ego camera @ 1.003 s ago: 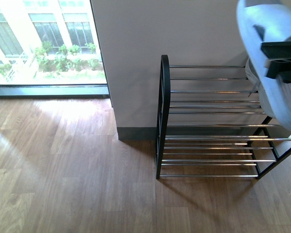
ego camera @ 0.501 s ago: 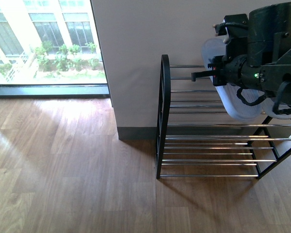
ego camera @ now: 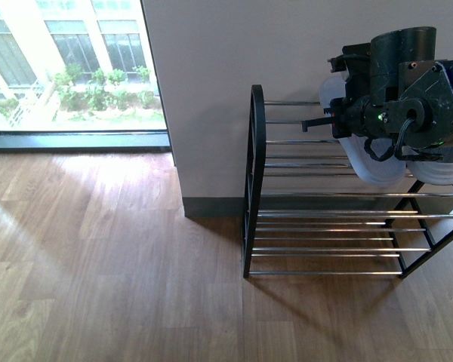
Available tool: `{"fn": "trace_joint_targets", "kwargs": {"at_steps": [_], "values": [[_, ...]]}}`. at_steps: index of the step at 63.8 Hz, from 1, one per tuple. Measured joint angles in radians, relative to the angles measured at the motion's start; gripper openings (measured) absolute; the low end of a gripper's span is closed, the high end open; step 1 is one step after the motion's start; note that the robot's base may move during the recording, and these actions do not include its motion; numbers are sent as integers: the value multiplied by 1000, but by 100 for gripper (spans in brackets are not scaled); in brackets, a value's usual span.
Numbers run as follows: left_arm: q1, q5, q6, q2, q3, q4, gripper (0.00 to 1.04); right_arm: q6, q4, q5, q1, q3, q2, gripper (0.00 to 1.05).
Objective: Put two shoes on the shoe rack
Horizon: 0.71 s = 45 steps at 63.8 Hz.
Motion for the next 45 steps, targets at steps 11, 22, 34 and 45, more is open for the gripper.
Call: {"fn": "trace_joint_targets", "kwargs": {"at_steps": [11, 22, 34, 45], "values": [[0, 0, 0, 0, 0, 0, 2, 6, 107, -58, 5, -135, -87, 44], [0, 0, 0, 0, 0, 0, 2, 38, 227, -162, 11, -368, -306, 73], [0, 0, 0, 0, 0, 0, 2, 97, 359, -280, -3, -653, -557, 97], [0, 0, 0, 0, 0, 0, 2, 144, 455, -370, -66, -932, -778, 96]]}}
